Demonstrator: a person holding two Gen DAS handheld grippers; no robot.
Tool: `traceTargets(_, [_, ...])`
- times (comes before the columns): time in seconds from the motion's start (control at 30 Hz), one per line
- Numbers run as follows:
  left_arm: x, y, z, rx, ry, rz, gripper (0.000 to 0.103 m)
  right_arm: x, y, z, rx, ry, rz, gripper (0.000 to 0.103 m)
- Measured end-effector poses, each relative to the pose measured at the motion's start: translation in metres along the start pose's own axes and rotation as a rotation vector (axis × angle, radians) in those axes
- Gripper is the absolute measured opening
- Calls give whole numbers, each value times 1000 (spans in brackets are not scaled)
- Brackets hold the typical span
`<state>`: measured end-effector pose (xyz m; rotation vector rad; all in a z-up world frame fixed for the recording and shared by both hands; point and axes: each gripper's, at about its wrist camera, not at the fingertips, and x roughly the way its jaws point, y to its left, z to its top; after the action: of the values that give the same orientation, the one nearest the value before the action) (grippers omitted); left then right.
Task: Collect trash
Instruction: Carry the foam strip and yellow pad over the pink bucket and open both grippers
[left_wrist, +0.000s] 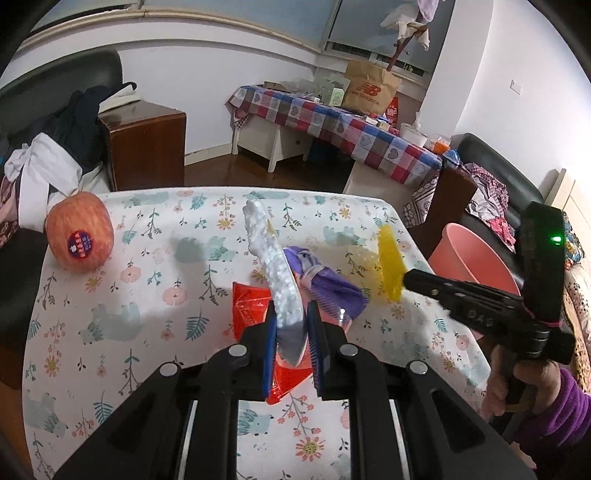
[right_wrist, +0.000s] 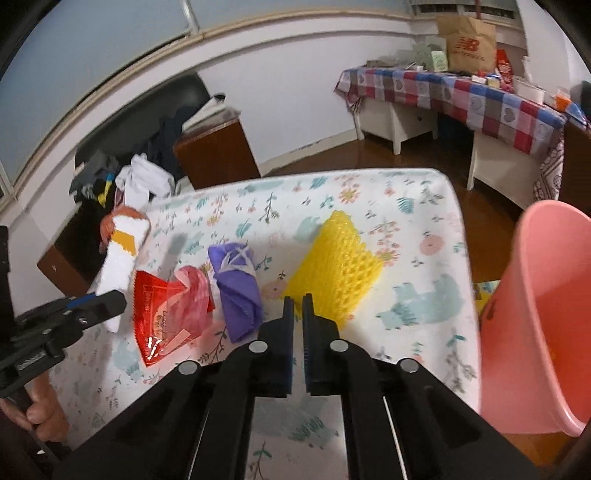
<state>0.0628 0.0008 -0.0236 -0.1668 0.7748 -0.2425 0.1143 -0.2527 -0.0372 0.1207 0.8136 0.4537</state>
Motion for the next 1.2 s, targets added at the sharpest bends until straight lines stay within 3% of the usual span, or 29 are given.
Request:
traceTargets(0.23, [-2,-18,7,32,-10,-14,15,-45,-15,1,45,-108,5,5])
traceTargets(0.5, [-6,-44,12,83,-27,-43,15,-73,-38,-2,97,-168,-18,5])
traceTargets(0.7, [-4,-52,11,96,-14,-53,15,-56,-32,-12,84,-72,28,6])
traceTargets(0.83, [-4,-54,9,101,-5,-58,15,-32,-25,-24,83,19,45,38])
traceTargets(1.03, [-3,-52,5,94,2,-63,15,-6,-11,-39,31,126,-6,42])
traceTargets(1.2, [-3,-54,4,99,4,-73,15,-5,-18,-43,43,160,-49,42])
